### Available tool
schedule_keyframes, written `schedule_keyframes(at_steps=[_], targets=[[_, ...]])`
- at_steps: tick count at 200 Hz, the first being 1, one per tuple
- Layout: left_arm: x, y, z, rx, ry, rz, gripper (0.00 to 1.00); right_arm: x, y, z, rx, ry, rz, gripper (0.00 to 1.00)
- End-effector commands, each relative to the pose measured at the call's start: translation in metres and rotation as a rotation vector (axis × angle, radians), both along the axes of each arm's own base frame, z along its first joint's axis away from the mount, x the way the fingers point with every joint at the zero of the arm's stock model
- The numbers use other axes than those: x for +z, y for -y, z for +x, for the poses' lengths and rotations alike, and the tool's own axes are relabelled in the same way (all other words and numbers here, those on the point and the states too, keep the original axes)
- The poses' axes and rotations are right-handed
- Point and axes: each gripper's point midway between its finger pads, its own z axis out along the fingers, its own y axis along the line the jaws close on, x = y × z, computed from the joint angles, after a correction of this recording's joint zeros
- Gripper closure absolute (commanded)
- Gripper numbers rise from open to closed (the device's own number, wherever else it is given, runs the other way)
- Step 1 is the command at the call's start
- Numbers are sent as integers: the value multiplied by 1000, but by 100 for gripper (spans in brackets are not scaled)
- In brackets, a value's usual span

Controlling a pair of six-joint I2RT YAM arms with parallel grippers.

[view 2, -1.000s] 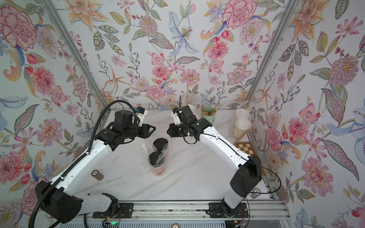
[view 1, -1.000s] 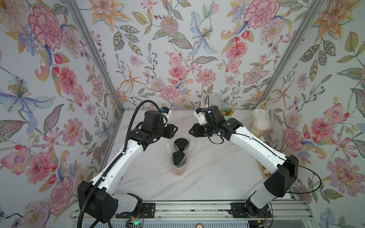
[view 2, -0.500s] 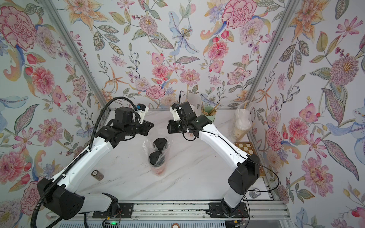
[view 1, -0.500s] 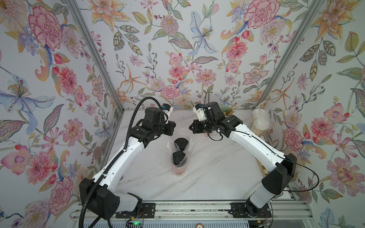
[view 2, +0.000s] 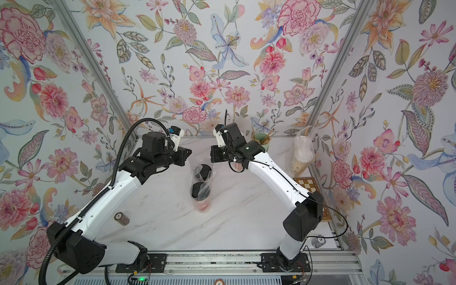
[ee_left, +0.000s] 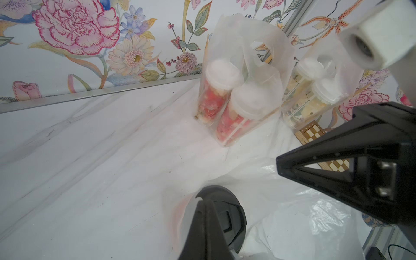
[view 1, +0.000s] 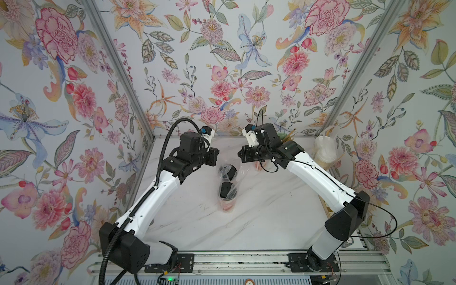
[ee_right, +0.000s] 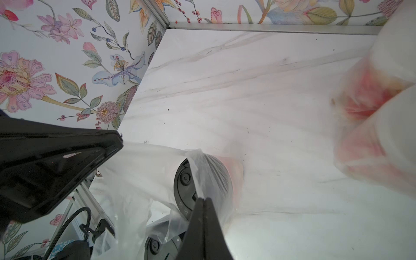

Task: Pack milk tea into plastic carrier bags
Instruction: Adjust the plastic carrier bag at the center of the board.

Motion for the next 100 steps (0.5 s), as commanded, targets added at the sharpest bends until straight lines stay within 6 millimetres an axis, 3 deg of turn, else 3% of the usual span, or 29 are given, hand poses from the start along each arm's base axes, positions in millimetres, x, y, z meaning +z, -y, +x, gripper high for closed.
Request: schedule_keyframes(at_steps=[1, 14, 51, 100], targets=[[18, 2, 14, 14, 44, -45, 88, 0, 4, 9, -21, 23, -30, 89], [19, 4, 14, 8, 38, -48, 72, 1, 6, 9, -23, 22, -34, 77], [27, 7, 0, -36, 19, -47, 39, 12, 13, 2, -23, 33, -39, 52], [11, 5, -26, -16, -39, 92, 18, 21, 27, -5, -43, 53, -58, 44]])
